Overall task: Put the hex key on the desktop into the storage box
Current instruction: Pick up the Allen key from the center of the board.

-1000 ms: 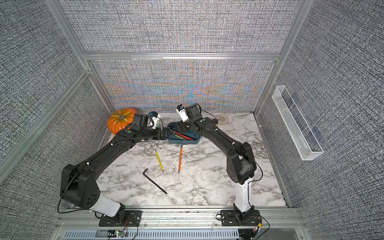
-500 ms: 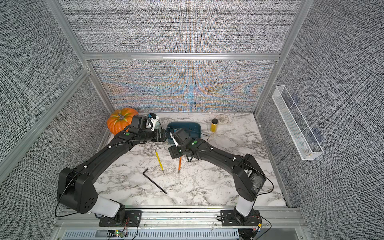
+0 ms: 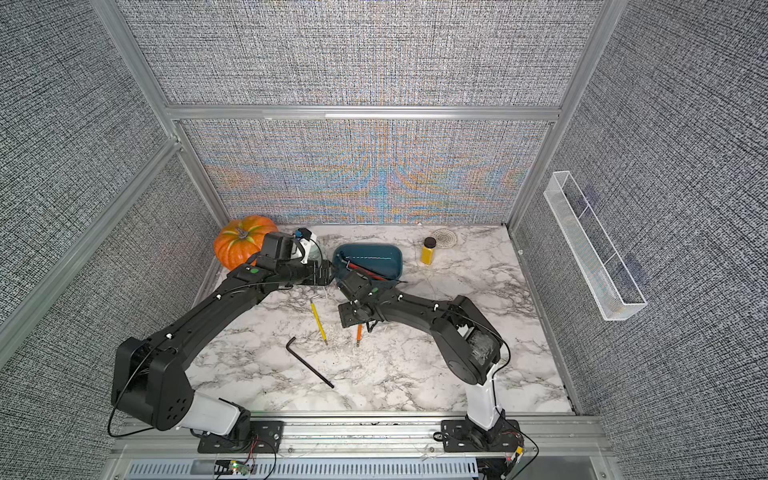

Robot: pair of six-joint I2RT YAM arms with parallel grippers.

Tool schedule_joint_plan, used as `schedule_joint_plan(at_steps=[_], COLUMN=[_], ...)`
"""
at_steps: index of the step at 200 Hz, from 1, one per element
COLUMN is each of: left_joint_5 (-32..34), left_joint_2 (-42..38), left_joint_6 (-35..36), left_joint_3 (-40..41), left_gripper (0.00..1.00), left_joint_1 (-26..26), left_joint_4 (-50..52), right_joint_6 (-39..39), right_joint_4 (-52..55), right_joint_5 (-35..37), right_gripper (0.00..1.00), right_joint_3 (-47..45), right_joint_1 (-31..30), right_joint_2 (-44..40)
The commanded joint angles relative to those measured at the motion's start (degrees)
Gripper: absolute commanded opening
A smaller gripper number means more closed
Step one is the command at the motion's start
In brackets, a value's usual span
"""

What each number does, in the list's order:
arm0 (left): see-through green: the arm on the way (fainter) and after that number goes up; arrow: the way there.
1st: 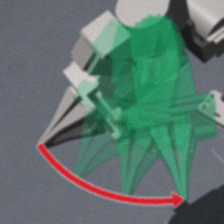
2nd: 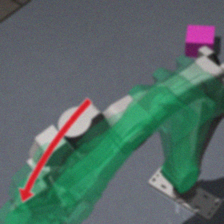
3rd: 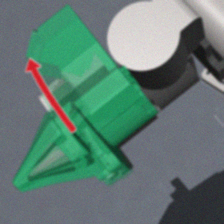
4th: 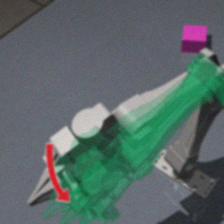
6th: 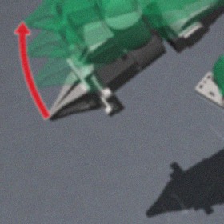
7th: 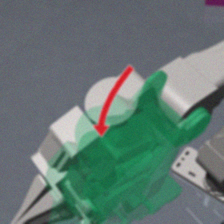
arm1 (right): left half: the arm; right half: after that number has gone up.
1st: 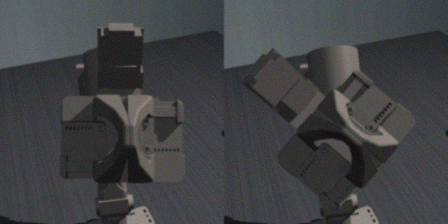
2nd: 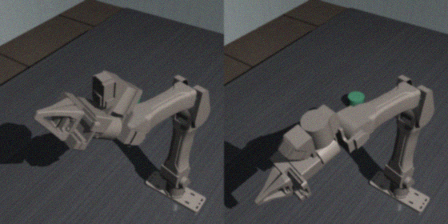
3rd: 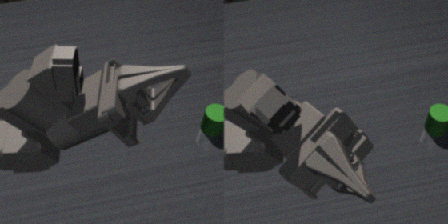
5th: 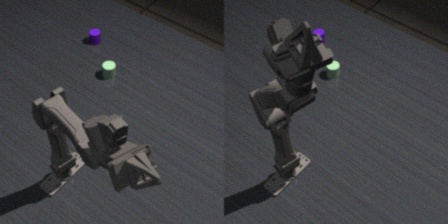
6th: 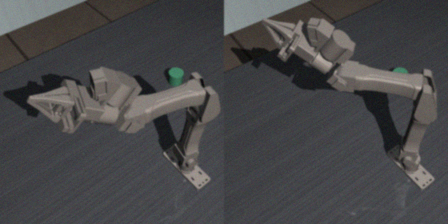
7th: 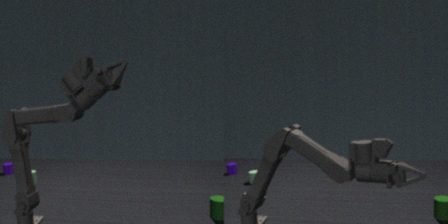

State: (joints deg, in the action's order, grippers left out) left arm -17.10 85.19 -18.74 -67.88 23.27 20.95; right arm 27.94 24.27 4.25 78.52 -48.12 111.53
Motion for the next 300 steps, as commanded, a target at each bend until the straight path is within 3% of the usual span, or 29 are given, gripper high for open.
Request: schedule_joint_plan(at_steps=[1,46,73,146,166,193,249,300], left_joint_5=[-0.5,-0.3,-0.3,0.2,0.9,1.3,0.7,-2.8], left_joint_2=[-0.5,-0.6,-0.7,-1.6,-2.0,-2.4,-1.5,-2.0], left_joint_6=[-0.1,0.0,0.0,0.2,0.4,0.4,-0.1,-0.4], left_joint_3=[0.3,0.6,0.7,1.2,1.4,1.5,0.2,-2.2], left_gripper=[1.0,1.0,1.0,1.0,1.0,1.0,1.0,1.0], left_joint_1=[-0.1,-0.1,-0.1,-0.1,-0.1,-0.1,-0.1,-0.2], left_joint_4=[-0.8,-0.7,-0.7,-0.5,-0.2,-0.1,-0.2,0.0], right_joint_6=[2.2,2.9,2.9,2.8,2.9,3.0,-1.3,-13.1], right_joint_4=[2.0,2.9,2.4,2.3,2.8,2.4,1.3,-7.9], right_joint_5=[1.8,3.1,2.5,1.3,1.8,2.2,3.0,-7.7], right_gripper=[0.74,0.73,0.67,0.18,0.14,0.0,0.0,0.0], right_joint_3=[1.4,2.3,2.1,1.4,0.3,-1.9,-4.8,-14.8], right_joint_1=[0.0,0.0,0.0,-0.2,-0.9,-1.4,-2.0,-3.0], right_joint_2=[1.9,4.7,5.5,6.2,6.1,5.4,0.1,-13.8])
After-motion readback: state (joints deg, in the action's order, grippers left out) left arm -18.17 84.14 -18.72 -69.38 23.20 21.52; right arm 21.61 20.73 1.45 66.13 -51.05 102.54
